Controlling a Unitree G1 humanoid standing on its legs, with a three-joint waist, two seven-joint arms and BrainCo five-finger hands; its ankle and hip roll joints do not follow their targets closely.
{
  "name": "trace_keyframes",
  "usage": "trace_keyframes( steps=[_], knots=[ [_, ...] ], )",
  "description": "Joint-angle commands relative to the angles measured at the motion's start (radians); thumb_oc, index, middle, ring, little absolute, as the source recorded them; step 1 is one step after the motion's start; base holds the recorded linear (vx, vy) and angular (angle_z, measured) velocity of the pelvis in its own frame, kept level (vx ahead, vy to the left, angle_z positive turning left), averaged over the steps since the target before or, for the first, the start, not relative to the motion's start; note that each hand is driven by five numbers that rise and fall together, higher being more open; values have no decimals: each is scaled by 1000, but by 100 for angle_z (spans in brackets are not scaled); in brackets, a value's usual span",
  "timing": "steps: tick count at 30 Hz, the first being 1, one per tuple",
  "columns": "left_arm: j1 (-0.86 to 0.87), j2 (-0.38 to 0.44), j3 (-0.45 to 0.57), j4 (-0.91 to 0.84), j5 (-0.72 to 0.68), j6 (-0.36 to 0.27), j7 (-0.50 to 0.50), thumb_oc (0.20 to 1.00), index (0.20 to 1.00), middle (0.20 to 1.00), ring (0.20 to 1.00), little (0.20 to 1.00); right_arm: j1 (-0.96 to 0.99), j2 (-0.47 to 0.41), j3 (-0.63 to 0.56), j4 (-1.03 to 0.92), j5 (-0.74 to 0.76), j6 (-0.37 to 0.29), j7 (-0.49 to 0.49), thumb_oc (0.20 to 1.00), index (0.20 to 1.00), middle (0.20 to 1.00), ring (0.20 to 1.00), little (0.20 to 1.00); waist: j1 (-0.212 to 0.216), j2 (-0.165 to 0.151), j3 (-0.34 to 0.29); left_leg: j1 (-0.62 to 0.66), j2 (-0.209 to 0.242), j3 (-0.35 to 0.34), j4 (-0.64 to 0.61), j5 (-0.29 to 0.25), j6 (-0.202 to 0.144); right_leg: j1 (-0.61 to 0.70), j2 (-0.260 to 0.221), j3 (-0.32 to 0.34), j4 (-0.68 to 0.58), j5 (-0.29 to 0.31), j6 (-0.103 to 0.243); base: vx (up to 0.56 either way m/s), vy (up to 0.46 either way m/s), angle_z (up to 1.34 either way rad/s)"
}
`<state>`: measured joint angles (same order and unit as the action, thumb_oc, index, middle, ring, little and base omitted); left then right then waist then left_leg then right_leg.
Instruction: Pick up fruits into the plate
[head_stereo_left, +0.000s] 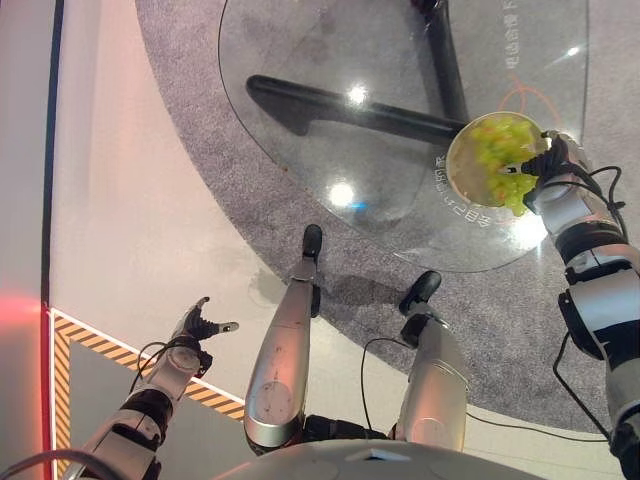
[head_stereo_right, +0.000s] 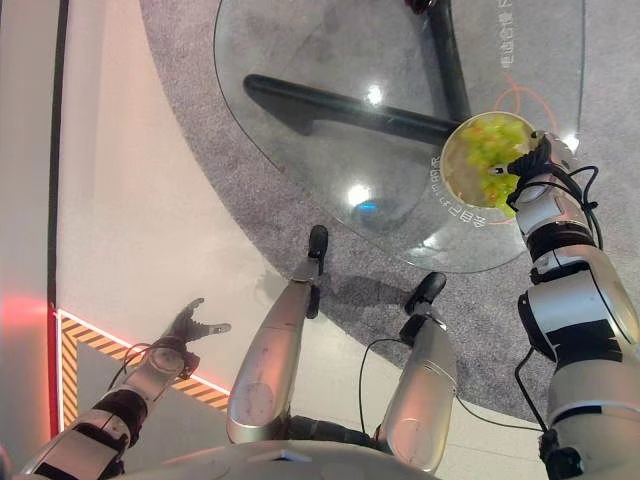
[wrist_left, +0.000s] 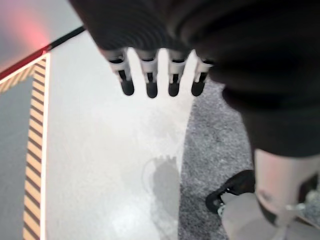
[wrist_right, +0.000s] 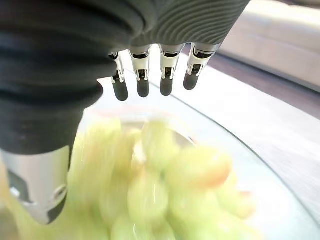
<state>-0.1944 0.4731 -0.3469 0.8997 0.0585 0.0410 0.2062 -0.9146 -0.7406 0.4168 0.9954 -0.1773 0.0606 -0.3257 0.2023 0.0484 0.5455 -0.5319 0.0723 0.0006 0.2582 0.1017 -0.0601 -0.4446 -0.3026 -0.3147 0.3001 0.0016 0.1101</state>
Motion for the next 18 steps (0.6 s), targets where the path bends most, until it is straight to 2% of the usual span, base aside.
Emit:
trace_keyframes(
  steps=[1, 2, 3, 5, 8, 9, 13, 14, 18],
  knots=[
    [64, -6, 27, 96, -34, 13, 12, 1000, 1000, 1000, 1000, 1000, 103, -33, -21, -99, -70, -218, -183, 1000, 1000, 1000, 1000, 1000, -38, 3, -25, 128, -47, 66, -59, -101, 27, 40, 99, 2, 23, -33, -2, 4, 19, -9],
    [59, -12, 36, 117, -35, 16, 11, 1000, 1000, 1000, 1000, 1000, 153, -14, -43, -138, -67, -226, -197, 1000, 1000, 1000, 1000, 1000, -50, -8, -25, 165, -39, 72, -74, -103, 24, 75, 101, 6, 5, -30, 3, 10, 9, -12],
    [56, -22, 46, 143, -34, 23, 12, 1000, 1000, 1000, 1000, 1000, 220, 14, -72, -165, -58, -269, -236, 1000, 1000, 1000, 1000, 1000, -65, -21, -26, 215, -29, 78, -95, -104, 21, 123, 106, 12, -20, -28, 8, 30, 5, -12],
    [63, -33, 65, 187, -24, 20, 15, 1000, 1000, 1000, 1000, 1000, 326, 57, -120, -188, -22, -301, -258, 1000, 1000, 1000, 1000, 1000, -80, -37, -41, 275, -9, 83, -127, -105, 13, 180, 104, 12, -49, -25, 17, 71, -4, -11],
    [90, -54, 95, 242, -8, 23, 27, 1000, 1000, 1000, 1000, 1000, 513, 156, -188, -198, 42, -310, -266, 1000, 1000, 1000, 1000, 1000, -114, -65, -112, 360, 10, 98, -191, -101, 4, 268, 109, 27, -147, 0, 32, 100, -15, -17],
    [90, -54, 95, 242, -8, 23, 27, 1000, 1000, 1000, 1000, 1000, 513, 156, -188, -198, 42, -310, -266, 1000, 1000, 1000, 1000, 1000, -114, -65, -112, 360, 10, 98, -191, -101, 4, 268, 109, 27, -147, 0, 32, 59, 6, -16],
    [112, -81, 110, 283, 12, 25, 37, 1000, 1000, 1000, 1000, 1000, 648, 234, -248, -153, 135, -288, -213, 1000, 1000, 1000, 1000, 1000, -144, -76, -177, 424, 24, 125, -236, -97, -2, 329, 105, 31, -214, 24, 42, 33, 30, -21],
    [115, -91, 121, 307, 21, 26, 31, 1000, 1000, 1000, 1000, 1000, 696, 270, -268, -117, 187, -283, -176, 1000, 1000, 1000, 1000, 1000, -158, -77, -206, 447, 30, 138, -246, -95, -4, 347, 104, 33, -225, 27, 43, 35, 47, -17],
    [118, -113, 144, 349, 40, 22, -6, 1000, 1000, 1000, 1000, 1000, 801, 354, -300, -3, 232, -264, -52, 1000, 1000, 1000, 1000, 1000, -196, -83, -286, 513, 52, 178, -265, -94, -13, 403, 99, 42, -253, 33, 46, 65, 16, -32]
  ],
)
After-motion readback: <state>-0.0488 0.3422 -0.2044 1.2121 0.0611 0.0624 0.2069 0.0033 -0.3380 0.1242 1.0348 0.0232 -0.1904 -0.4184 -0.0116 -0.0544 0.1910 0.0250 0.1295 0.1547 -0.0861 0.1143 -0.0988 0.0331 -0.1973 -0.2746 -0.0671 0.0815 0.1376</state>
